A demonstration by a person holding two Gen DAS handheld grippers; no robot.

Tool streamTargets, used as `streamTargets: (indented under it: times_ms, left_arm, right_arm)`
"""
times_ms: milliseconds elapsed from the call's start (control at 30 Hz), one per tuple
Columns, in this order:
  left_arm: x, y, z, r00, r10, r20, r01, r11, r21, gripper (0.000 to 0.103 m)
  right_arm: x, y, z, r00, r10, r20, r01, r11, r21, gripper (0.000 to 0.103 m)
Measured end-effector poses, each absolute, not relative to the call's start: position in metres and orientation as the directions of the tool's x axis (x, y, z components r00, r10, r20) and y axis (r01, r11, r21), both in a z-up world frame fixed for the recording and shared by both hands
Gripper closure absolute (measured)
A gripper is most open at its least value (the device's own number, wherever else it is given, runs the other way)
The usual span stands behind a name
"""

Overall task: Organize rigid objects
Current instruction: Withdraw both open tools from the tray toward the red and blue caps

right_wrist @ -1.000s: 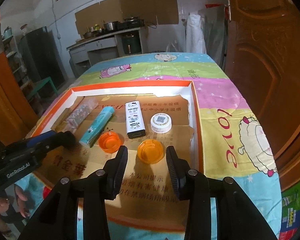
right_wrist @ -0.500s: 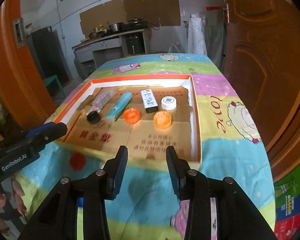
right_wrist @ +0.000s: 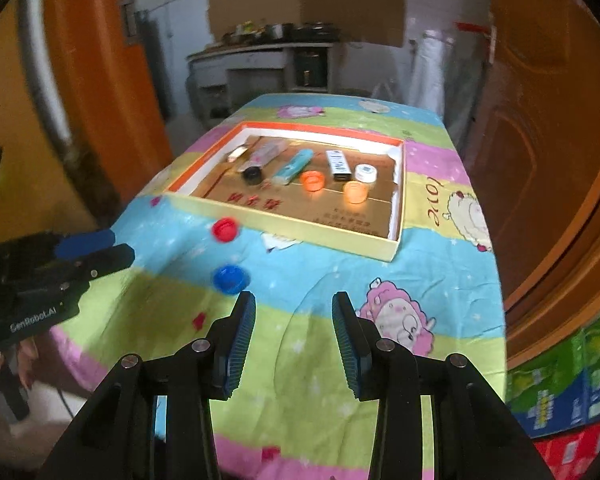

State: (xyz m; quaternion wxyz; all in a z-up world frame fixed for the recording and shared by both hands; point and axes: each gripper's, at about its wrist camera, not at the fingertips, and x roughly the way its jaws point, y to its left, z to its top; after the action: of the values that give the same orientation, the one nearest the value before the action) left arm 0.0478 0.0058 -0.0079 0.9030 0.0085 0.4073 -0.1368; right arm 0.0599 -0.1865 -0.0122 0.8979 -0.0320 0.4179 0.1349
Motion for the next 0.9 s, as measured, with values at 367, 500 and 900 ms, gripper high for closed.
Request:
streamTargets:
  times_ms: [367,500,900]
  left_arm:
    - [0.032,0.032,-0.040,0.629,-0.317,-0.709,0.212,0.948,-0.236,0.064]
    - [0.030,0.035,-0.050,0.642,-0.303,-0.704,0.230,0.952,-0.200,0.064]
    - [0.057,0.042,-0.056,0.676,-0.224,-0.702,0.153,0.975,-0.164,0.064]
  right_arm:
    - [0.039,-0.200,-0.036,0.661,0.415,-0.626,-0.168,0.894,0.415,0.055]
    - [0.046,-0.179,-0.040,0.639,0.397,-0.659,-0.237,0.917,0.322,0.051]
    - [0.079,-0.127,-0.064,0.625,0.334,-0.706,-0.332,0.932,0.148,0.047]
